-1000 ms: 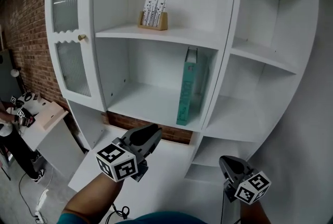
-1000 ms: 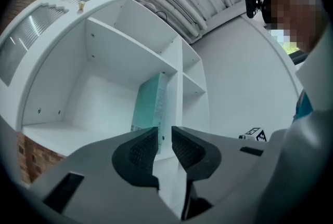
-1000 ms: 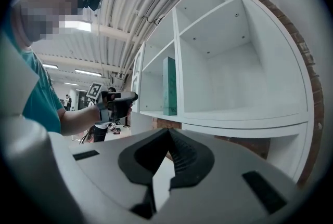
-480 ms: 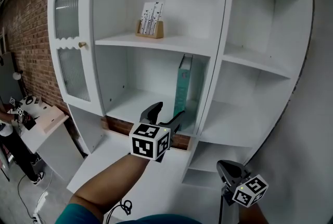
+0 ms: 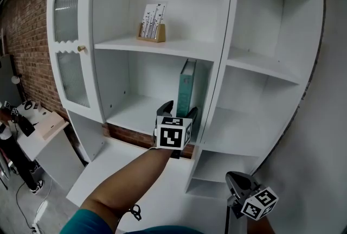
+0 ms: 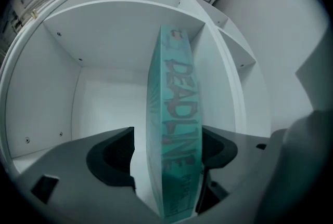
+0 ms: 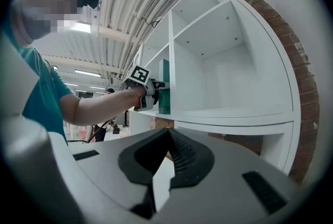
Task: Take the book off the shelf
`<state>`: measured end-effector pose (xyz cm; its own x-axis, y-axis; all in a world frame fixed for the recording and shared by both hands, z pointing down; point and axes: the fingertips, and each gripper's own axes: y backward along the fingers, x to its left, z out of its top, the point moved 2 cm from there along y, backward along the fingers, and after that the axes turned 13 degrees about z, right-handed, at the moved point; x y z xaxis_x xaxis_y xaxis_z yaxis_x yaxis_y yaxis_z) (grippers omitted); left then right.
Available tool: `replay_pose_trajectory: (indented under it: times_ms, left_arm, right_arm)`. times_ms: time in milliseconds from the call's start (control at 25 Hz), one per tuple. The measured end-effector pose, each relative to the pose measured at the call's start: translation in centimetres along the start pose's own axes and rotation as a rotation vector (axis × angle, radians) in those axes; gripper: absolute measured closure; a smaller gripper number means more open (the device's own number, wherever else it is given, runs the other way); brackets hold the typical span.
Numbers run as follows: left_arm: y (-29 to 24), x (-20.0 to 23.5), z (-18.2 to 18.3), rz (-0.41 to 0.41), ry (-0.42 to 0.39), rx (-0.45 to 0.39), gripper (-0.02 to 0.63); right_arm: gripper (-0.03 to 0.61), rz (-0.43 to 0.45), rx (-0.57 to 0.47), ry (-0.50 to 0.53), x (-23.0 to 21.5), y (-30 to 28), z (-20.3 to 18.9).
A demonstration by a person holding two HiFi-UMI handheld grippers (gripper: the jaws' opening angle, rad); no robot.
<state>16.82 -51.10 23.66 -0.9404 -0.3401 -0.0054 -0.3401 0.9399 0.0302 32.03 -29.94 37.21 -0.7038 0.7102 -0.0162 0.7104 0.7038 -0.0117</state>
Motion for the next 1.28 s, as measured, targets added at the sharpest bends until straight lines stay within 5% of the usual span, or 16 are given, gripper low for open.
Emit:
replay_pose_trajectory:
  times_ms: [640,760,1280]
  left_arm:
    - [-3.5,0.7,-1.3,0.092,-0.011,0.049,0.283]
    - [-3.8,1.3,-1.4,0.117,-0.008,0.05,0.458]
    - [-0.5,2.2,-0.2,0.147,0.008,0.03,0.457]
  right_arm:
    - [0.56,-0.007,-0.008,-0.008,-1.3,2.7,-0.4]
    - [0.56,-0.01,-0.008,-0.013,-1.3,3.5,-0.5]
    - [0.56,0.043,-0.024,-0.002,-1.4,6.3,-0.3]
